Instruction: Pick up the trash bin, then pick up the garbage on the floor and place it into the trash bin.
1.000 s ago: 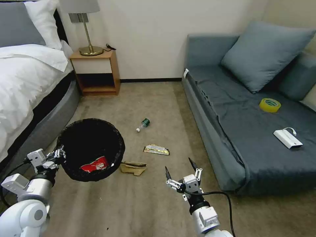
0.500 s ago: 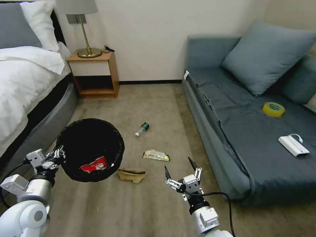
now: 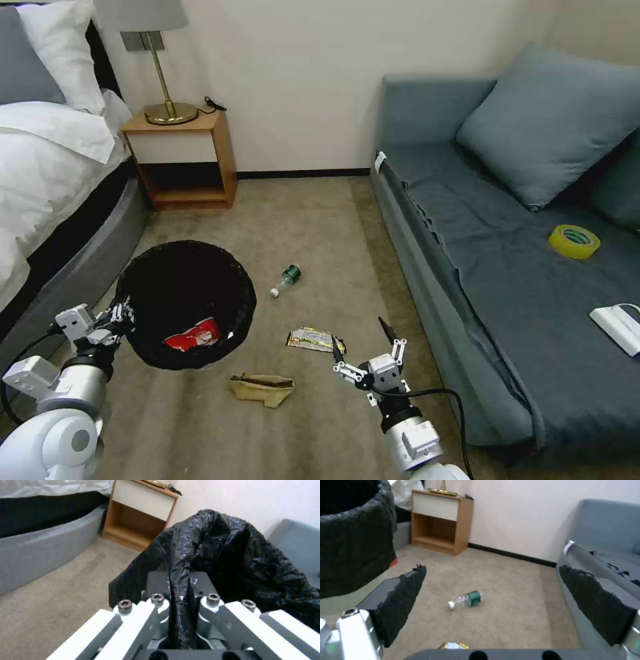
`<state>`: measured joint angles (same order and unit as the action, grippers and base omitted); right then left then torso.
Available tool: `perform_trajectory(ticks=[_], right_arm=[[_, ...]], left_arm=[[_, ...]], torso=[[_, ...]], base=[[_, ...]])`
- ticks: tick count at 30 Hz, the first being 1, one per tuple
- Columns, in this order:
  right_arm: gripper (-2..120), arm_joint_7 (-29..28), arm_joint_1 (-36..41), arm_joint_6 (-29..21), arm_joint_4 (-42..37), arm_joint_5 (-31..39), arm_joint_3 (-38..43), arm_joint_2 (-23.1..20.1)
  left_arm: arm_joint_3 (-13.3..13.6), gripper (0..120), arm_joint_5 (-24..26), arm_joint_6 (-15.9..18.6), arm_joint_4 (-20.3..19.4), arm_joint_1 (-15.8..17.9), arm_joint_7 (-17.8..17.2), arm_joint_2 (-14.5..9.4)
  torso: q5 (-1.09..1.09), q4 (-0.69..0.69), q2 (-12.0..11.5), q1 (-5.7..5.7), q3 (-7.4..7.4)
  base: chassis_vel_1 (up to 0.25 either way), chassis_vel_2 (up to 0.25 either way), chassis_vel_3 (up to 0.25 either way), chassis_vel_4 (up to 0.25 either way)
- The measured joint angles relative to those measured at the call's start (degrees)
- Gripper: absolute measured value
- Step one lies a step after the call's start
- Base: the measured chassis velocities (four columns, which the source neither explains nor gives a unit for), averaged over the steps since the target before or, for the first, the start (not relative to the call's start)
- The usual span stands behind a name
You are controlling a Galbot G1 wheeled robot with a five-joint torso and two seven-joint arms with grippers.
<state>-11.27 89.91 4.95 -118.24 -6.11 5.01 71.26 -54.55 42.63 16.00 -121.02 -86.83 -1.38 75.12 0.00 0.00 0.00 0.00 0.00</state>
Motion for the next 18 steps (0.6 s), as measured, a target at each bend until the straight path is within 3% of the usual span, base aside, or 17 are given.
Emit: perform_trajectory(ticks=[4, 8, 15, 18], right_arm=[[100, 1.3, -2.0, 1.7, 2.2, 1.5, -1.2, -1.1], [100, 3.5, -7.9, 1.6, 6.4, 5.8, -5.0, -5.1], [100, 11.3, -20.9, -5.6, 13.0, 13.7, -13.3, -14.1], [100, 14.1, -27.0, -8.4, 16.1, 17.2, -18.2, -15.3]], left_arm=[[-0.7, 6, -2.3, -0.2, 0.3, -0.1, 0.7, -0.2], [-1.1, 6, -4.3, -0.5, 0.5, -0.3, 1.3, -0.5], [0.5, 6, -4.8, -0.6, 0.7, 1.3, 2.2, -1.9], [1.0, 6, -4.9, -0.8, 0.6, 1.6, 2.7, -2.2]], torso=[[0.0, -0.01, 0.0, 0.0, 0.0], [0.01, 0.0, 0.0, 0.0, 0.0], [-0.01, -0.01, 0.0, 0.0, 0.01], [0.01, 0.0, 0.0, 0.0, 0.01]], base=[[0.0, 0.0, 0.0, 0.0], [0.0, 0.0, 0.0, 0.0], [0.0, 0.0, 0.0, 0.0], [0.0, 0.0, 0.0, 0.0]])
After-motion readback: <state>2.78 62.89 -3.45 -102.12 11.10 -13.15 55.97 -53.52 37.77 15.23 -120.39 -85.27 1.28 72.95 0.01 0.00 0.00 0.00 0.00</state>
